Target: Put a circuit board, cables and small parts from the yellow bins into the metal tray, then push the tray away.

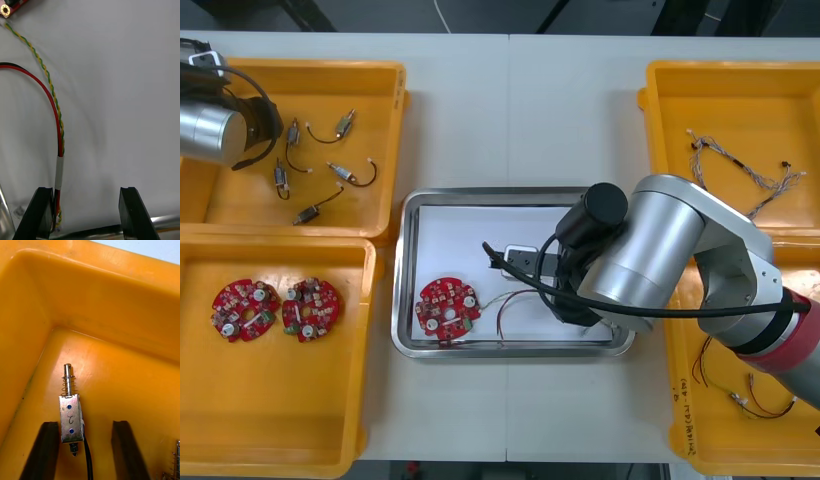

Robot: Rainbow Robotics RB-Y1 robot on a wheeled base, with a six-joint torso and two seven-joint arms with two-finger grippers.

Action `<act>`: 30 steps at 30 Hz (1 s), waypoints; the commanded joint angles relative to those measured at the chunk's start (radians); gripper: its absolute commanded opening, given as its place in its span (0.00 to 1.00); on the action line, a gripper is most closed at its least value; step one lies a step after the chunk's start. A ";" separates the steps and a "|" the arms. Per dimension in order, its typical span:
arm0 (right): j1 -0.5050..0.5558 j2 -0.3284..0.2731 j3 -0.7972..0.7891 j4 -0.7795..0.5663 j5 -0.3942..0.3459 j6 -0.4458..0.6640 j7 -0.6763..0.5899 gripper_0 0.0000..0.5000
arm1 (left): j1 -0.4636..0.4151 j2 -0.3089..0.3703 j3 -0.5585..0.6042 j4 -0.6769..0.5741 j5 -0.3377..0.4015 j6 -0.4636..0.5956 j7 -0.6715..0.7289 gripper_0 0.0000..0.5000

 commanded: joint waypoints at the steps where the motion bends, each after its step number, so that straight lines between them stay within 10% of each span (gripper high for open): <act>1: 0.009 0.013 -0.020 -0.069 0.036 0.036 0.025 1.00 | -0.050 -0.011 -0.008 -0.008 0.000 -0.013 -0.076 0.00; 14: 0.010 0.019 -0.020 -0.089 0.047 0.050 0.024 1.00 | -0.038 -0.010 -0.008 -0.008 0.009 -0.014 -0.078 0.00; 30: 0.027 0.027 -0.014 -0.084 0.047 0.052 0.015 1.00 | -0.041 0.043 0.112 -0.175 0.018 0.331 -0.116 0.00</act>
